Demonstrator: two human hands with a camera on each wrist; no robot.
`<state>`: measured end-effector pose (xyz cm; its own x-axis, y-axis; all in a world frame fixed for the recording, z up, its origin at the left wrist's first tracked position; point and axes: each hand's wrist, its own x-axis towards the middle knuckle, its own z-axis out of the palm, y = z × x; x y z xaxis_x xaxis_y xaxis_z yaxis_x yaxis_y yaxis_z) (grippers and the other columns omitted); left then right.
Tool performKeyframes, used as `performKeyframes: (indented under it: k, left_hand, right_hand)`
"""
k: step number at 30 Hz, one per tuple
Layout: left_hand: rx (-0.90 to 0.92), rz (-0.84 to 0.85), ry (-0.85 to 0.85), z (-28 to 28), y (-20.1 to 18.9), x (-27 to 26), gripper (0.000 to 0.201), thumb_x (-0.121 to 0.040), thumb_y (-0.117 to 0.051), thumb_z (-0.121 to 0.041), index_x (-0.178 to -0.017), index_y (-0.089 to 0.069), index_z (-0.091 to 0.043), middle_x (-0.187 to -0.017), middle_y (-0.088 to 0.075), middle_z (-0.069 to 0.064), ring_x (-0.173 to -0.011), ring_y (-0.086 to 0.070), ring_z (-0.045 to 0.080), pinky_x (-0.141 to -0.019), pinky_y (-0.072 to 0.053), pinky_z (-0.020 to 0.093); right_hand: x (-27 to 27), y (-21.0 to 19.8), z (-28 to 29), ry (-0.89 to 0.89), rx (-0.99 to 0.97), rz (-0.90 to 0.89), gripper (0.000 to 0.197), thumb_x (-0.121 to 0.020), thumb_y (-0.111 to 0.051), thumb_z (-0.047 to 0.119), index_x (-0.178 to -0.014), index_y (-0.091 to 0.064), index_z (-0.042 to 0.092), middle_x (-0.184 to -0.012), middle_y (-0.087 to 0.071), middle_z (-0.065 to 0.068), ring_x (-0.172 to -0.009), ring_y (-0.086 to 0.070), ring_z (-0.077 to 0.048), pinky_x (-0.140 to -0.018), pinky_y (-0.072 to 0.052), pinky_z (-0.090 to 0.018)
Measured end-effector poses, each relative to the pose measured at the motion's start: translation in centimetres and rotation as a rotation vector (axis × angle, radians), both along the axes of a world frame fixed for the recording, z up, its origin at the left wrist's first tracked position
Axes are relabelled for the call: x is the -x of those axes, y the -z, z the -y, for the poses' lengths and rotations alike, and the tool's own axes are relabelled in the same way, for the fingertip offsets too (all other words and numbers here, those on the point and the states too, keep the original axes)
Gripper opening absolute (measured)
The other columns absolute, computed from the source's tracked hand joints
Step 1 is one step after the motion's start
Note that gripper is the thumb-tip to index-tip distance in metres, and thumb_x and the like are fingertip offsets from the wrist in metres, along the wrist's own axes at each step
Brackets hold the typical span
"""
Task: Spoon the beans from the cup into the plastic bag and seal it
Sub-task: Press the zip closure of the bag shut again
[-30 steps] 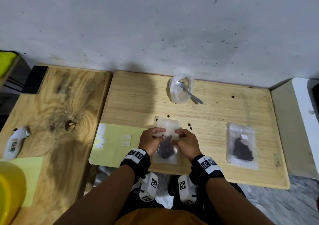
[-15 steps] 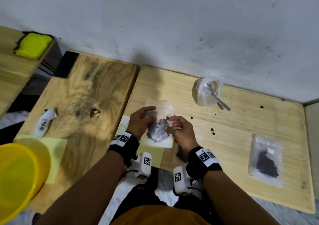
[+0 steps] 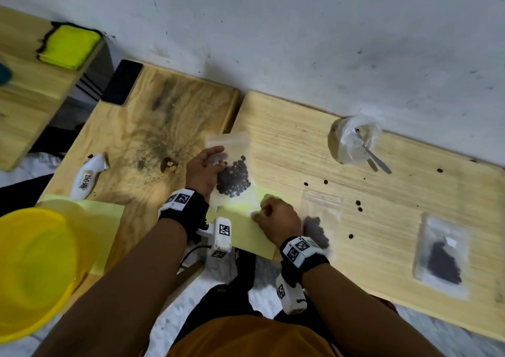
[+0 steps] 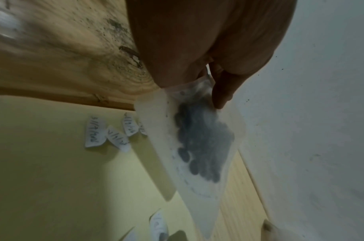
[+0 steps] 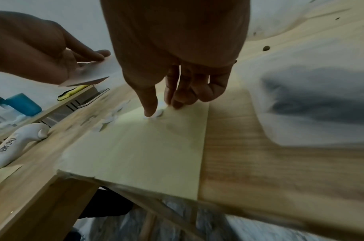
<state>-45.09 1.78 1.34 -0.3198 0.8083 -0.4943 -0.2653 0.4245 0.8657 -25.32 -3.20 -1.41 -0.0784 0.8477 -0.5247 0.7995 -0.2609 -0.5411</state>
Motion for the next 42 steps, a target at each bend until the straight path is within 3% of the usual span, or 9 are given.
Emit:
performKeyframes:
  k: [9, 16, 19, 22, 24, 30, 35, 38, 42]
  left_hand:
    - [0.009, -0.028, 0.012, 0.2, 0.1, 0.1, 0.036, -0.086, -0.057, 0.013, -0.108, -0.065, -0.016, -0.111, -0.066, 0.012, -0.096, -0.061, 0.026, -0.076, -0.051, 0.035]
    - [0.01, -0.052, 0.022, 0.1, 0.3, -0.4, 0.038, -0.086, -0.056, 0.013, -0.108, -0.066, -0.018, -0.109, -0.067, 0.009, -0.094, -0.061, 0.025, -0.075, -0.052, 0.035]
    - [-0.004, -0.061, 0.044, -0.4, -0.2, -1.4, 0.04, -0.086, -0.057, 0.011, -0.103, -0.068, -0.023, -0.109, -0.069, 0.007, -0.095, -0.063, 0.026, -0.076, -0.052, 0.04]
    - [-0.039, -0.081, 0.118, -1.0, -1.0, -3.5, 0.04, -0.086, -0.057, 0.01, -0.103, -0.068, -0.024, -0.109, -0.07, 0.004, -0.085, -0.065, 0.026, -0.056, -0.051, 0.034]
    - [-0.058, -0.109, 0.187, -1.3, -1.7, -5.4, 0.039, -0.085, -0.057, 0.011, -0.108, -0.068, -0.019, -0.107, -0.07, 0.003, -0.079, -0.065, 0.022, -0.045, -0.049, 0.029]
    - [-0.117, -0.15, 0.307, -2.1, -3.5, -11.4, 0.04, -0.079, -0.06, 0.017, -0.104, -0.07, -0.013, -0.104, -0.067, 0.003, -0.093, -0.061, 0.008, -0.069, -0.051, 0.012]
    - [-0.188, -0.172, 0.389, -2.4, -5.0, -15.4, 0.04, -0.077, -0.059, 0.018, -0.102, -0.07, -0.012, -0.098, -0.066, -0.004, -0.078, -0.057, -0.015, -0.071, -0.044, 0.004]
    - [-0.209, -0.174, 0.404, -2.5, -5.7, -17.3, 0.04, -0.078, -0.056, 0.018, -0.102, -0.07, -0.011, -0.096, -0.066, -0.004, -0.075, -0.056, -0.017, -0.071, -0.042, 0.003]
    - [-0.219, -0.159, 0.424, -2.5, -6.1, -19.3, 0.041, -0.079, -0.054, 0.019, -0.102, -0.069, -0.011, -0.096, -0.066, -0.001, -0.073, -0.057, -0.014, -0.07, -0.043, 0.005]
  right_hand:
    - [1.3, 0.5, 0.0, 0.073, 0.024, 0.024, 0.01, -0.086, -0.072, 0.035, -0.087, -0.072, 0.025, -0.102, -0.072, 0.0, -0.096, -0.067, -0.023, -0.074, -0.046, -0.025]
    - [-0.2, -0.1, -0.5, 0.268, 0.01, -0.315, 0.026, -0.076, -0.081, 0.013, -0.063, -0.061, 0.025, -0.071, -0.066, 0.006, -0.073, -0.063, -0.014, -0.073, -0.049, -0.025]
    - [-2.1, -1.6, -1.3, 0.423, 0.01, -0.479, 0.025, -0.071, -0.08, -0.003, -0.075, -0.071, 0.021, -0.075, -0.068, 0.002, -0.071, -0.063, -0.014, -0.071, -0.052, -0.027]
    - [-4.0, -3.6, -2.5, 0.531, 0.022, -0.65, 0.037, -0.073, -0.079, -0.008, -0.1, -0.077, 0.016, -0.071, -0.068, 0.005, -0.069, -0.061, -0.009, -0.068, -0.051, -0.019]
    - [-5.5, -5.3, -3.4, 0.562, 0.004, -0.7, 0.03, -0.074, -0.081, -0.003, -0.101, -0.077, 0.011, -0.067, -0.067, 0.006, -0.062, -0.06, -0.004, -0.063, -0.048, -0.016]
    - [-9.7, -9.2, -6.0, 0.538, -0.084, -0.68, 0.014, -0.074, -0.082, -0.003, -0.082, -0.072, 0.003, -0.058, -0.063, 0.007, -0.044, -0.051, 0.004, -0.046, -0.039, -0.009]
    - [-12.5, -10.0, -7.4, 0.471, -0.191, -0.593, 0.013, -0.069, -0.086, 0.001, -0.071, -0.074, 0.006, -0.064, -0.072, -0.002, -0.059, -0.065, -0.01, -0.063, -0.052, -0.021]
    - [-13.8, -10.3, -7.8, 0.419, -0.261, -0.509, 0.008, -0.073, -0.085, 0.006, -0.073, -0.077, 0.009, -0.069, -0.074, -0.007, -0.062, -0.065, -0.014, -0.068, -0.054, -0.028]
    - [-15.0, -10.5, -8.0, 0.388, -0.334, -0.403, 0.012, -0.076, -0.081, 0.011, -0.07, -0.074, 0.019, -0.065, -0.068, 0.006, -0.058, -0.063, -0.008, -0.064, -0.054, -0.028]
